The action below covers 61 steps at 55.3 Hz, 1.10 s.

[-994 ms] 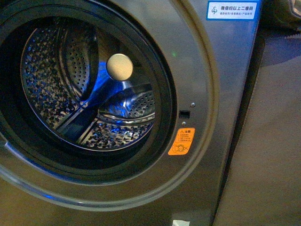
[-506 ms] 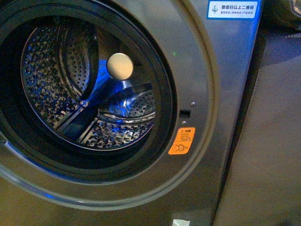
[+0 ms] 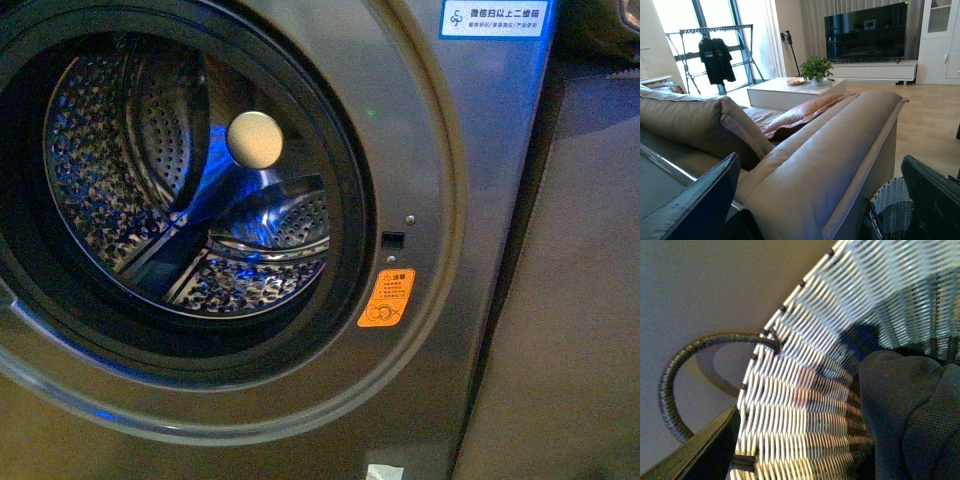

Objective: Collect clothes from washing machine

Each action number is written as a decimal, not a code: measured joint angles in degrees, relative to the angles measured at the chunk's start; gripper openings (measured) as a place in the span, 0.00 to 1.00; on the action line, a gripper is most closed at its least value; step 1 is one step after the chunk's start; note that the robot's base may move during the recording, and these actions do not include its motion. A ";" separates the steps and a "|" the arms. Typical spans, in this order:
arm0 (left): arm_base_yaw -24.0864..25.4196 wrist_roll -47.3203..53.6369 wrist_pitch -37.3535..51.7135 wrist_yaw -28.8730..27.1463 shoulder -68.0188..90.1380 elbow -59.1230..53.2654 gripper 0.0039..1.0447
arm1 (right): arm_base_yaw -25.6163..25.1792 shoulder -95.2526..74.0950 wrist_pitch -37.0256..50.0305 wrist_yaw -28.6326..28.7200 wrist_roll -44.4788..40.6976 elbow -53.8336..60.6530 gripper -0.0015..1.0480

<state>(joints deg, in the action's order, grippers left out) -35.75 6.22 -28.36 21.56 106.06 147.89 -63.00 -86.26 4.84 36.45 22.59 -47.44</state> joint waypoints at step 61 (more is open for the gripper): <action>0.00 0.00 0.00 0.00 0.00 0.09 0.94 | 8.79 32.46 20.90 7.04 -19.30 9.55 0.93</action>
<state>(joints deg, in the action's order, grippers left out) -35.75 6.22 -28.36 21.56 106.06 147.98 -54.22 -53.80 25.74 43.48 3.29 -37.89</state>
